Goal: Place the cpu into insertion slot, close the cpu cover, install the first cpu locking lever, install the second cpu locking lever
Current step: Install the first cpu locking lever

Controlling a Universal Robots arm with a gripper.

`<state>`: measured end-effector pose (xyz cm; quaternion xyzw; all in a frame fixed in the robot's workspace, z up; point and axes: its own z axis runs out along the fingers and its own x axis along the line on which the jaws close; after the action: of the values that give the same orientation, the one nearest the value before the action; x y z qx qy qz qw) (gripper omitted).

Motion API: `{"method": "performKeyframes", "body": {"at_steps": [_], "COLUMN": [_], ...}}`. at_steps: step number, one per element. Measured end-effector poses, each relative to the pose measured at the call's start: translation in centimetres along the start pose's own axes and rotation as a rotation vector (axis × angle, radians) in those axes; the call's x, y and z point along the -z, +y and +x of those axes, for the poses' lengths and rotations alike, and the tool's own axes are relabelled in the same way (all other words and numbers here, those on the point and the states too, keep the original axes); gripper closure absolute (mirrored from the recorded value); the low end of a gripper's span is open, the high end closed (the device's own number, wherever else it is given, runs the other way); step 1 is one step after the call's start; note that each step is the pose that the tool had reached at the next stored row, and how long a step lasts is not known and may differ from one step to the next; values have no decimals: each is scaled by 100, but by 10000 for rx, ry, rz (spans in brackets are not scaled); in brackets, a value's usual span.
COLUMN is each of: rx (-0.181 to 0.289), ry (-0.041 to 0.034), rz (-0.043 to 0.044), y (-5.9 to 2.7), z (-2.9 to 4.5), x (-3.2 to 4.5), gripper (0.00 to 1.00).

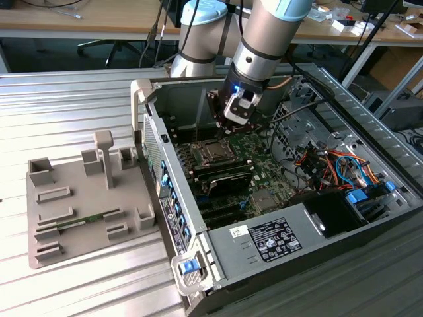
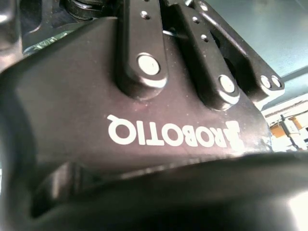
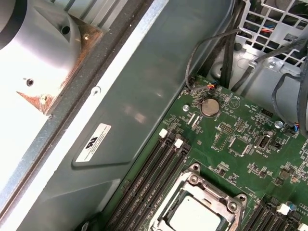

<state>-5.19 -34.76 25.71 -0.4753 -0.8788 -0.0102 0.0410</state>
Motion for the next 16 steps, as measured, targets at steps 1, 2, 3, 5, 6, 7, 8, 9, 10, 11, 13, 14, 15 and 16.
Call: {"method": "performKeyframes", "body": {"at_steps": [1, 2, 3, 5, 6, 7, 8, 9, 10, 11, 13, 14, 15, 16], "rx": [39, 64, 98, 161, 188, 212, 250, 275, 320, 348, 437, 515, 580, 626], "ry": [-1, -1, -2, -3, -4, -4, -5, -6, -7, -7, -10, -11, -12, -13], "rz": [3, 6, 7, 13, 16, 17, 20, 23, 27, 28, 36, 43, 48, 51], "y": [0, 0, 0, 0, 0, 0, 0, 0, 0, 0, 0, 0, 0, 0], "z": [0, 0, 0, 0, 0, 0, 0, 0, 0, 0, 0, 0, 0, 0], "x": [0, 0, 0, 0, 0, 0, 0, 0, 0, 0, 0, 0, 0, 0], "gripper": [89, 89, 89, 89, 89, 89, 89, 89, 89, 89, 89, 89, 89, 89]}}
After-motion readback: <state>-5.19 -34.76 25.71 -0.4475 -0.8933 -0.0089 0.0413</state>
